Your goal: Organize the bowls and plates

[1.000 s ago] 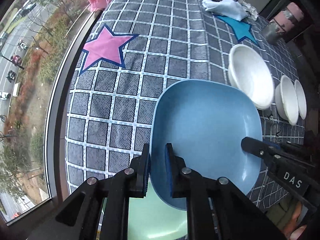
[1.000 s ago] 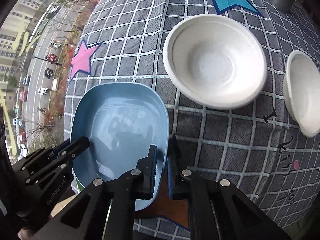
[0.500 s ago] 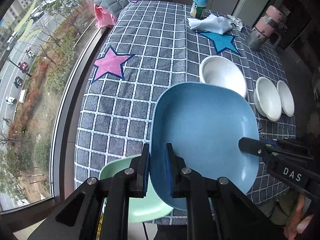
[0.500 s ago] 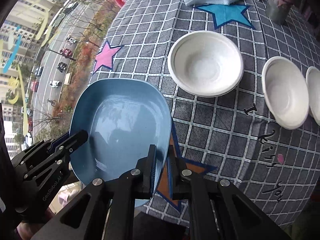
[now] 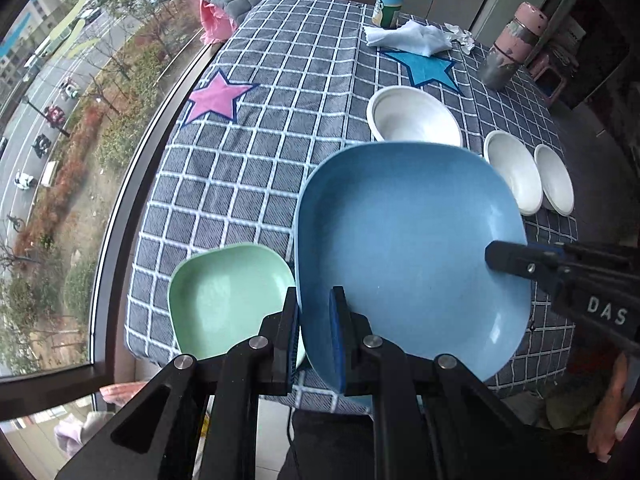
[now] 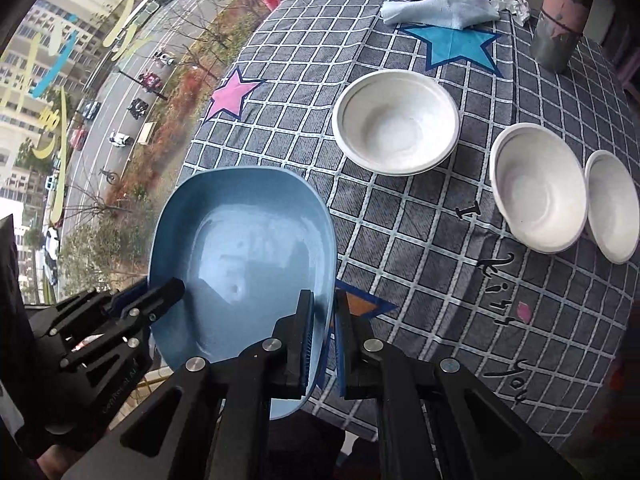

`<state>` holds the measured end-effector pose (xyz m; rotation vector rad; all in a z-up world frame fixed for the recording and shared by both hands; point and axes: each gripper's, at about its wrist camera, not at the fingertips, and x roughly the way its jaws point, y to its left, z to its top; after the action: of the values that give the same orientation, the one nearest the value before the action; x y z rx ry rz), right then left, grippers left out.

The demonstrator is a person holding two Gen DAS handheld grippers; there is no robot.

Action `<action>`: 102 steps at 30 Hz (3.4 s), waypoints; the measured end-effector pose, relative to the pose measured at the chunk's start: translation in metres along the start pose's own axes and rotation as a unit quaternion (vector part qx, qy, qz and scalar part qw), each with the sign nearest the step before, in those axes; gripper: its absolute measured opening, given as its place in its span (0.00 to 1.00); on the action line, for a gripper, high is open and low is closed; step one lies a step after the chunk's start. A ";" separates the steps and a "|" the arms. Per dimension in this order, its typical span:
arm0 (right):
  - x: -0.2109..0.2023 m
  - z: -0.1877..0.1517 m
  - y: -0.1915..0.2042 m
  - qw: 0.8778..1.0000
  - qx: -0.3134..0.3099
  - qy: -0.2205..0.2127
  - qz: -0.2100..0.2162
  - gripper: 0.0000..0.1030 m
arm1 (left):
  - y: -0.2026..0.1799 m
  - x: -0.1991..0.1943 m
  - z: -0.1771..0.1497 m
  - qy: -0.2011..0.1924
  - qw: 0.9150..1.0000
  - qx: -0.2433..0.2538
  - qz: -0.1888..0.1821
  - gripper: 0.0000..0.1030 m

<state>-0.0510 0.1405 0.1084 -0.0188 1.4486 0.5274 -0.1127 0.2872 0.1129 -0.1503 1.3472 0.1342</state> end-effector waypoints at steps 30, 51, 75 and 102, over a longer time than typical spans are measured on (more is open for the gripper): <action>0.033 -0.020 0.078 0.987 -0.150 0.052 0.016 0.11 | 0.062 -0.015 -0.071 0.000 0.990 -0.134 0.031 0.15; 0.081 0.000 0.139 0.980 -0.187 0.062 -0.032 0.20 | 0.120 0.029 -0.063 0.039 0.987 -0.148 0.052 0.30; -0.009 -0.046 -0.199 0.902 0.430 -0.044 -0.011 0.83 | -0.036 0.076 0.090 0.082 0.986 -0.061 -0.133 0.59; 0.060 -0.022 -0.260 0.926 0.366 0.026 0.086 0.12 | -0.093 0.154 0.107 0.138 0.982 -0.106 -0.069 0.15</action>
<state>0.0217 -0.0778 -0.0297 0.6984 1.6329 0.0982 0.0403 0.2171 -0.0111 -0.4548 1.5919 0.1432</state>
